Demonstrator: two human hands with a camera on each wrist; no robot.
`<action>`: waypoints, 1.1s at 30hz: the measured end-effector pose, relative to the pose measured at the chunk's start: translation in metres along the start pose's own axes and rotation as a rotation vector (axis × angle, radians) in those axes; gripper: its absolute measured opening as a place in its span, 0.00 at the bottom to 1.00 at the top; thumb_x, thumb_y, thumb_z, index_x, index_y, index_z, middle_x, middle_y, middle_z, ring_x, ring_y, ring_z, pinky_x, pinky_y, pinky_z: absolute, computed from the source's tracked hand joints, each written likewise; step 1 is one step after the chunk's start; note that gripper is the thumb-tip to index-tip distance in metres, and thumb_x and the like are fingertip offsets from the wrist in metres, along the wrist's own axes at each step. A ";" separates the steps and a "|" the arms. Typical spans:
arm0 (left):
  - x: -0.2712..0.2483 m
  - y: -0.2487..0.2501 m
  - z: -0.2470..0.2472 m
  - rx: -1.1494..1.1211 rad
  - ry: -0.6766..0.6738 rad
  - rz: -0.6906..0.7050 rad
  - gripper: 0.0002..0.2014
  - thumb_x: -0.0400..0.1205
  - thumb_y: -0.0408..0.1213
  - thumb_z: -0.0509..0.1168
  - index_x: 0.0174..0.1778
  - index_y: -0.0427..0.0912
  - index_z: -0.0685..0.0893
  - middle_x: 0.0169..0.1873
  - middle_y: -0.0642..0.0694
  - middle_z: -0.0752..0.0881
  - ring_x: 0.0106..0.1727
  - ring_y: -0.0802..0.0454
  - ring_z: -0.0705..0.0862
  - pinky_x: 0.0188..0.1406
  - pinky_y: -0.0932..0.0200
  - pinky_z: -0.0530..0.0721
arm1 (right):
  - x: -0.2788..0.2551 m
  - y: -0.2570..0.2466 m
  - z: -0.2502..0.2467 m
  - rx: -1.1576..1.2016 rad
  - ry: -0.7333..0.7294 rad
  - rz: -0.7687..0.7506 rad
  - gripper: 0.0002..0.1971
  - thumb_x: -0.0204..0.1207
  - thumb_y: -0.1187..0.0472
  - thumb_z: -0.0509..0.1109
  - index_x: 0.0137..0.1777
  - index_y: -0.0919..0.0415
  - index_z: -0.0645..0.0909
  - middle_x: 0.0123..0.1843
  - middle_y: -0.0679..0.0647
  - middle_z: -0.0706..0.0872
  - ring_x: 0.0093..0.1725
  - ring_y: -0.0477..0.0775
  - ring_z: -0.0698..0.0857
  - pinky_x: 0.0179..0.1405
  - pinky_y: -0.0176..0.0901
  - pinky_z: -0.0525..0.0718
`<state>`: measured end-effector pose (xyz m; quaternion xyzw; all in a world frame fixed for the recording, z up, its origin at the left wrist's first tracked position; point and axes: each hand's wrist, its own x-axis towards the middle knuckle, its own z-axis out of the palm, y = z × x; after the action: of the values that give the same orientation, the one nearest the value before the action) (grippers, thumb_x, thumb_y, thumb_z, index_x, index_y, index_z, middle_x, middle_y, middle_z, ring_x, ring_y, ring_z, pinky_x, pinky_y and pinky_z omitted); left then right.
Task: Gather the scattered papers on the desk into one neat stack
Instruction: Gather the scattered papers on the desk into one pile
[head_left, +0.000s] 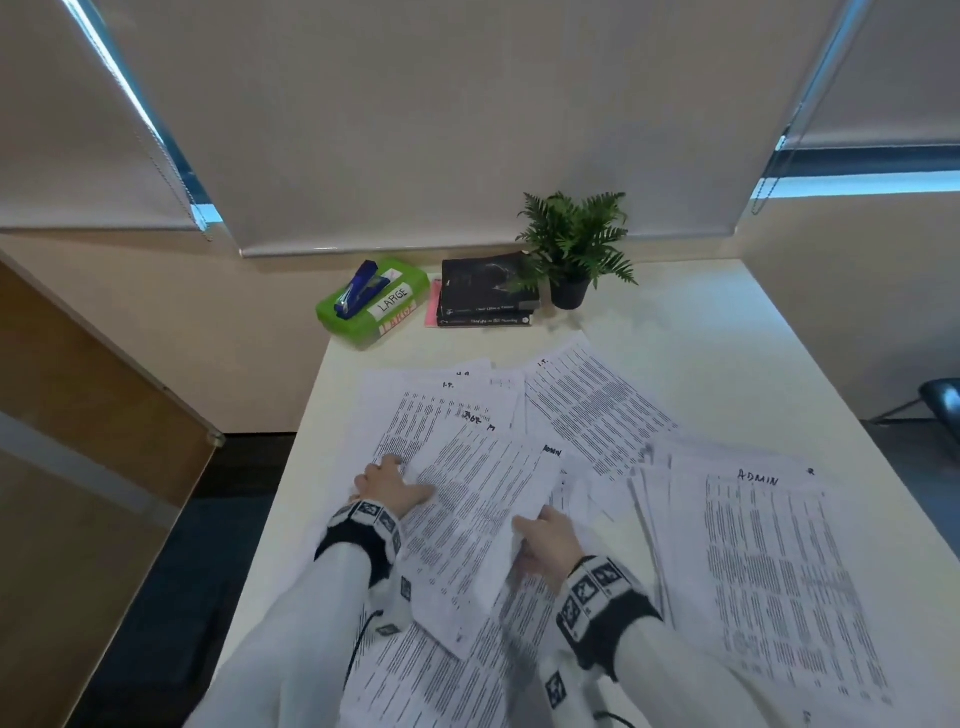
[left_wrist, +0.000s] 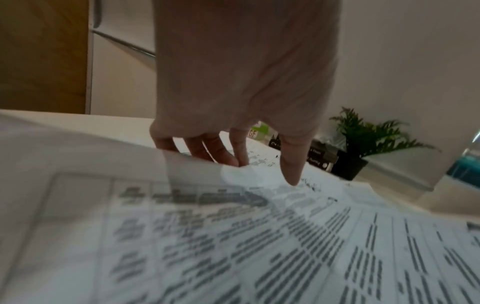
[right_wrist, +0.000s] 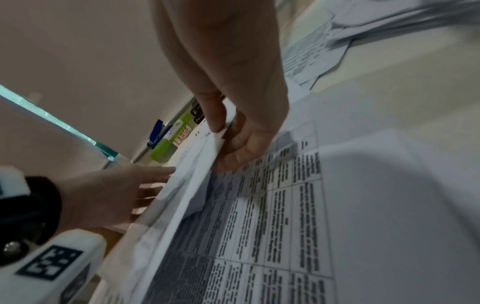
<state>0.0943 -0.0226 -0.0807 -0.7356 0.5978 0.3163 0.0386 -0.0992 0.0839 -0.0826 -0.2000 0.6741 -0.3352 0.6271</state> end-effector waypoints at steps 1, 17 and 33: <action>-0.001 0.000 -0.002 -0.087 -0.016 0.020 0.32 0.72 0.51 0.69 0.71 0.46 0.69 0.66 0.40 0.76 0.68 0.41 0.74 0.68 0.45 0.75 | -0.006 -0.002 -0.003 0.038 -0.044 0.017 0.10 0.77 0.70 0.63 0.56 0.73 0.74 0.36 0.70 0.80 0.24 0.62 0.81 0.22 0.54 0.84; -0.109 -0.006 0.058 0.128 -0.179 -0.007 0.35 0.74 0.39 0.67 0.76 0.38 0.61 0.76 0.35 0.56 0.76 0.35 0.64 0.73 0.45 0.71 | -0.085 0.081 -0.065 -0.087 0.066 0.362 0.07 0.74 0.71 0.68 0.37 0.69 0.73 0.27 0.56 0.67 0.23 0.53 0.68 0.26 0.42 0.68; -0.144 0.043 0.043 -0.261 -0.097 0.414 0.28 0.83 0.29 0.56 0.79 0.50 0.62 0.60 0.43 0.83 0.50 0.45 0.85 0.49 0.60 0.83 | -0.087 0.063 -0.086 0.096 0.174 0.228 0.04 0.78 0.72 0.61 0.46 0.66 0.68 0.37 0.59 0.69 0.29 0.55 0.70 0.27 0.43 0.70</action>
<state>0.0249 0.1067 -0.0275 -0.5800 0.6875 0.4268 -0.0938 -0.1619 0.2049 -0.0656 -0.0622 0.7274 -0.3100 0.6091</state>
